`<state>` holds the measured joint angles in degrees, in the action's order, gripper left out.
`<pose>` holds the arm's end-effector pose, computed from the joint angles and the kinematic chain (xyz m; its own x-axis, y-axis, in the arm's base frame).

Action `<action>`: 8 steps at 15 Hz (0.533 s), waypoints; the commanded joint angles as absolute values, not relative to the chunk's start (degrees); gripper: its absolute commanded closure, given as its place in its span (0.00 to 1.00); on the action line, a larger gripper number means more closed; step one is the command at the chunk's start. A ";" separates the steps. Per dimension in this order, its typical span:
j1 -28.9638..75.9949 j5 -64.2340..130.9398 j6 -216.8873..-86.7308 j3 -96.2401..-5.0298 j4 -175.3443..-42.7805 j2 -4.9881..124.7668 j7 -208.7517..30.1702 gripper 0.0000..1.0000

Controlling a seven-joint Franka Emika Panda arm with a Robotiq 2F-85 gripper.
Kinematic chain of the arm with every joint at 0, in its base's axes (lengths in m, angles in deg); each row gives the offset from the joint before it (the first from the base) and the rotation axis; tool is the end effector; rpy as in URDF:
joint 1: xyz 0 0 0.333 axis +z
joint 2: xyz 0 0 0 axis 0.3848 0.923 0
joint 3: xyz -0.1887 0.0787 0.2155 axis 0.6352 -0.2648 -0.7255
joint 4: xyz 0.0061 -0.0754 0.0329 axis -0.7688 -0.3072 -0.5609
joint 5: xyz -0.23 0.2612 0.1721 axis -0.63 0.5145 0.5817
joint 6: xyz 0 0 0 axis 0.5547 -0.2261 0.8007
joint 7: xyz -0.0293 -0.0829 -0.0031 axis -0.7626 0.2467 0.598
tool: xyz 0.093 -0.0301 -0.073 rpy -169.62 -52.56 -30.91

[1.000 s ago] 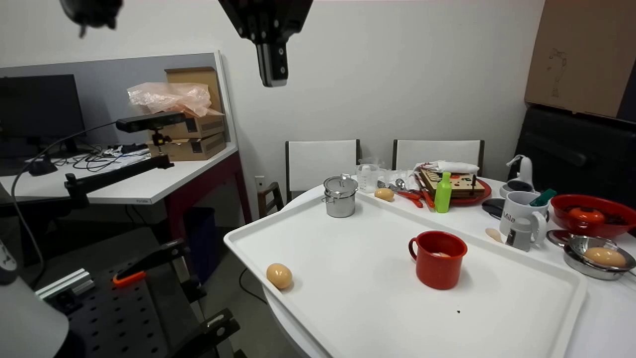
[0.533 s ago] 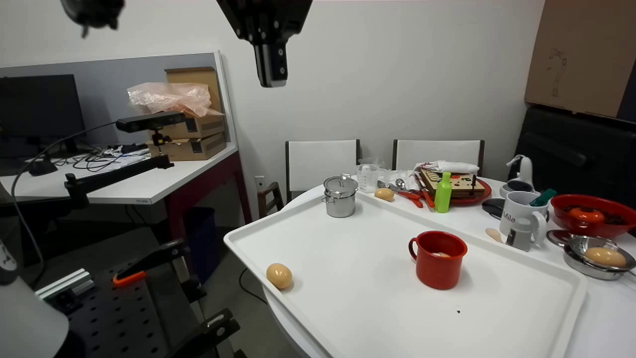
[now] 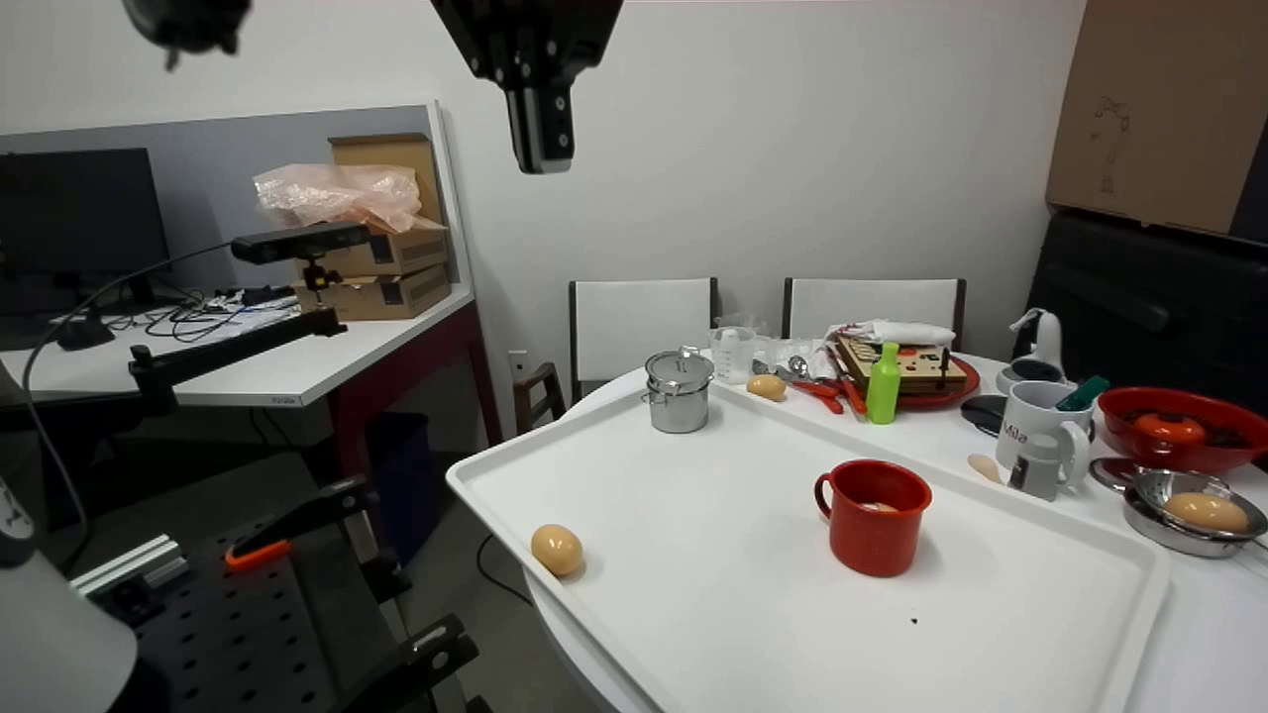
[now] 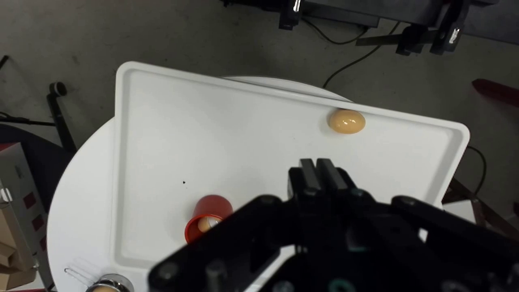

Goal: Put the egg in the mug

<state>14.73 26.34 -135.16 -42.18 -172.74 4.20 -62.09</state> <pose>0.3208 -0.1223 0.3916 0.9859 0.1671 0.0041 0.1670 -0.9857 0.0207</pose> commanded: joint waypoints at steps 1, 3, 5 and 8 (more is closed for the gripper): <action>15.23 25.55 -134.28 -42.20 -172.62 4.07 -61.88 0.91; 15.30 25.62 -134.17 -42.15 -172.61 4.10 -61.83 0.90; 15.33 25.63 -134.12 -42.11 -172.63 4.07 -61.77 0.91; 15.23 25.87 -133.99 -41.99 -173.21 3.51 -61.97 0.90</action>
<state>14.87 26.31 -134.86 -42.19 -172.78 4.20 -62.09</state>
